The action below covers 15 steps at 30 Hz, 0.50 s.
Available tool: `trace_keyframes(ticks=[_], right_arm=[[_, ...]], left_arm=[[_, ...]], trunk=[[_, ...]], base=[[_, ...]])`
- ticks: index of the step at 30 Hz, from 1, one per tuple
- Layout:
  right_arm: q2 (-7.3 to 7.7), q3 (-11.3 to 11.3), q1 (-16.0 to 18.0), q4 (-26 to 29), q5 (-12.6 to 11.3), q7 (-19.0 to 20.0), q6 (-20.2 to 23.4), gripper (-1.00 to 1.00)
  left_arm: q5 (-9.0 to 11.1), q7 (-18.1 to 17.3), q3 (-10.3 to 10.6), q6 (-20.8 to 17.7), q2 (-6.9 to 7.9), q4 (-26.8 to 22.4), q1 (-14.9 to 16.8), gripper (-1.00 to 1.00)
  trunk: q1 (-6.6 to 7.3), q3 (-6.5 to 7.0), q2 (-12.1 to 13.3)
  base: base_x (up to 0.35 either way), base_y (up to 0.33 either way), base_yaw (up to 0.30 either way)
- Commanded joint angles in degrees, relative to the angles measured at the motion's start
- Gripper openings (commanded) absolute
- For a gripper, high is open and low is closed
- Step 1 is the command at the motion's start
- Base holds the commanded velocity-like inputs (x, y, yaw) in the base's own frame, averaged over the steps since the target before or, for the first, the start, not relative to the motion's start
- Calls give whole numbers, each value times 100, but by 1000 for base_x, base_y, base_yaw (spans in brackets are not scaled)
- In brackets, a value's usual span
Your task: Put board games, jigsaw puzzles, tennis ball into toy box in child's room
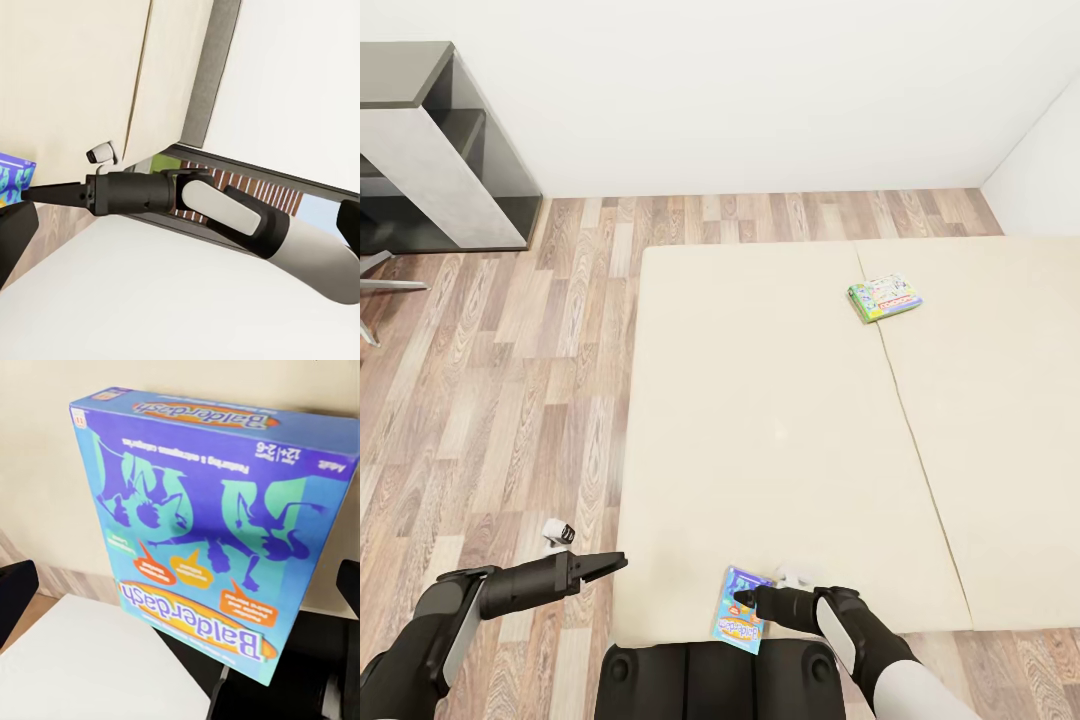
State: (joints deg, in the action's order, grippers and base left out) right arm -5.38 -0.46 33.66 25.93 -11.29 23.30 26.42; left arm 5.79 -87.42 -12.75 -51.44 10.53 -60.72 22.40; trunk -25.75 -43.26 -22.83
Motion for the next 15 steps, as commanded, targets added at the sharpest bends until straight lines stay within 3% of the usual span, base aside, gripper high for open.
trace_keyframes(ticks=[1, 15], right_arm=[[0, -5, 0, 8, -40, -6, 41, 100], [2, 0, 0, 8, -40, -9, 26, 100]], left_arm=[[1, -20, 1, -63, 1, -1, 1, 100], [-2, -20, 1, -67, 1, -1, 1, 100]], trunk=[[-3, -6, -8], [-3, -6, -8]], base=[[0, 0, 0], [0, 0, 0]])
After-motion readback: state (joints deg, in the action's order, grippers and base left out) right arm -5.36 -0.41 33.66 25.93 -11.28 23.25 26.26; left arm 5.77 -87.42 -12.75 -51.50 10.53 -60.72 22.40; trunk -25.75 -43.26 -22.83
